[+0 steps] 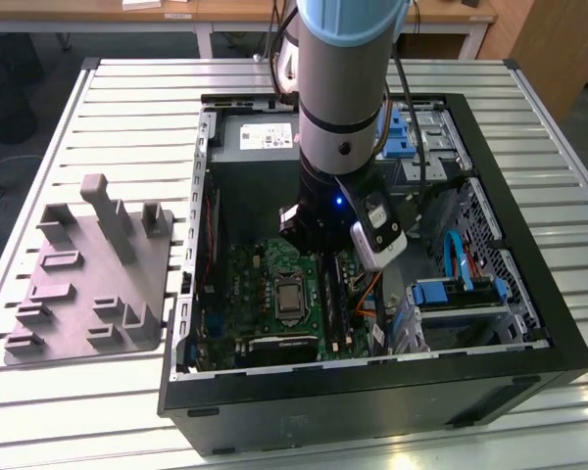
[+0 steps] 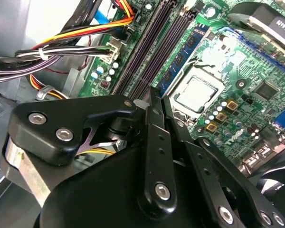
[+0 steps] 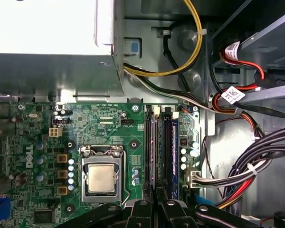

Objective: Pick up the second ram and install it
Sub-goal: 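Insert the second ram into the second slot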

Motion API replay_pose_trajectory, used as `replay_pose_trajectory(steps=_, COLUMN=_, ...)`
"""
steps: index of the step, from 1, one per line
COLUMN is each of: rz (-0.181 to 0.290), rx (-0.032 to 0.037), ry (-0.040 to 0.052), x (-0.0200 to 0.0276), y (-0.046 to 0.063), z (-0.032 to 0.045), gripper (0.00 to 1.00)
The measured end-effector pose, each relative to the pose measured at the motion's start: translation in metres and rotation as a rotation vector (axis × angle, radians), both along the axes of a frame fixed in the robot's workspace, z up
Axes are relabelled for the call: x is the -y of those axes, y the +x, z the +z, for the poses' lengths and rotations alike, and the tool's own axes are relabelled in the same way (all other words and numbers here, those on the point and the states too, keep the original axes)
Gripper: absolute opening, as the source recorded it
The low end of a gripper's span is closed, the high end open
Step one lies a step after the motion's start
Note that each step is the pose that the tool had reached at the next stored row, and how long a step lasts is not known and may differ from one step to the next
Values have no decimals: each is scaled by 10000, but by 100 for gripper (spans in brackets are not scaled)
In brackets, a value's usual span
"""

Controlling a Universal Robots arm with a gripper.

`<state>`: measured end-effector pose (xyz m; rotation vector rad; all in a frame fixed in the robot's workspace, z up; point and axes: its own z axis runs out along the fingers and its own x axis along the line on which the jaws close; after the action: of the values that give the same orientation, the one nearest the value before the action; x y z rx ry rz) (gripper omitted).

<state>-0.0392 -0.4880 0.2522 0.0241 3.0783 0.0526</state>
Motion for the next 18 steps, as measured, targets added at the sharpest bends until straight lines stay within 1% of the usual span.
replay_pose_trajectory(steps=18, rz=0, rx=-1, ry=-1, x=0, y=0, z=-77, gripper=14)
